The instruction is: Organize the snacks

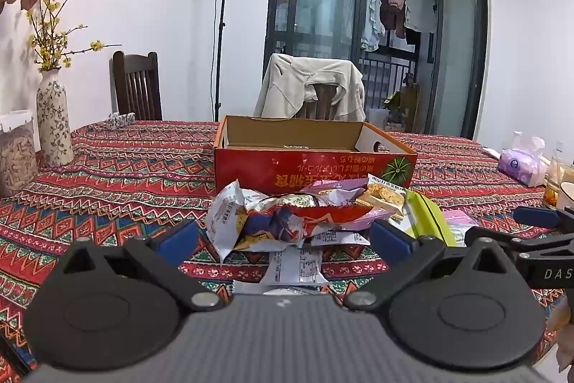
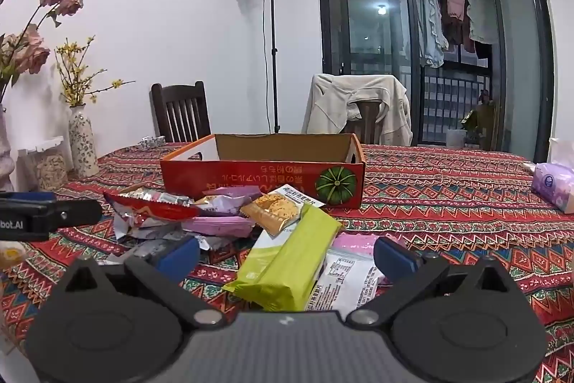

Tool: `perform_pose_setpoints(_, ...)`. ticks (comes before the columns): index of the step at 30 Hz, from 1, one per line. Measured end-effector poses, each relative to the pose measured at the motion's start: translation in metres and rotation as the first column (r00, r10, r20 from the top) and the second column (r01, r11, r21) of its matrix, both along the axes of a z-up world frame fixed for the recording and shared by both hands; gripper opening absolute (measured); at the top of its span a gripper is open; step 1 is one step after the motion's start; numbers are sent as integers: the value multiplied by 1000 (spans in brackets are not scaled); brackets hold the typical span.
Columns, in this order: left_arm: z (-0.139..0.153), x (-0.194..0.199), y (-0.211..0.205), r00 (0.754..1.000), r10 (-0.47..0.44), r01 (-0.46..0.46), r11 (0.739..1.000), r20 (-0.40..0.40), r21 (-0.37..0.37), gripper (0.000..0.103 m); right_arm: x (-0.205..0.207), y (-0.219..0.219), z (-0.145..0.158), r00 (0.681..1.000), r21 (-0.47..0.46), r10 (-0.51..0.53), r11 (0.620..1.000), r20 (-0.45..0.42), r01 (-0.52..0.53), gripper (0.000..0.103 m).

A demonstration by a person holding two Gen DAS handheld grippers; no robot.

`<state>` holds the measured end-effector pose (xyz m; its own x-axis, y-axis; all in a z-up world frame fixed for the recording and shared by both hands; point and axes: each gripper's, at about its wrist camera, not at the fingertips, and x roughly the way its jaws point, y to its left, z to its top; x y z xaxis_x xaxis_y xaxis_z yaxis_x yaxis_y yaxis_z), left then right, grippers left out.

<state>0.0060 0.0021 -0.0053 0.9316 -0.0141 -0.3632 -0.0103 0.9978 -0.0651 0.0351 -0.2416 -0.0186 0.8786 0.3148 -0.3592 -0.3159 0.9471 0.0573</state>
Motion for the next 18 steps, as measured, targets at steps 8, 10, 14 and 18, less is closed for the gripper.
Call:
perform_pose_setpoints(8,-2,6,2,1000,-2,2,1000,-18,-10,103,3,-1,-3,1000,7,-6,1000,-10,6,103)
perform_pose_setpoints(10,-3,8,3,1000,3,-4,1000,-25,-19,103,11,1,-5,1000,6,-13,1000,-17,13,103)
perform_pose_setpoints(14,-2,12,5,999,8,-10,999,-35,-36,103,12,-2,-4,999,2,-26,1000,-19,26,103)
perform_pose_setpoints(18,-2,15,5,999,16,-18,999,-35,-40,103,14,-5,-6,999,15,-37,999,-32,38,103)
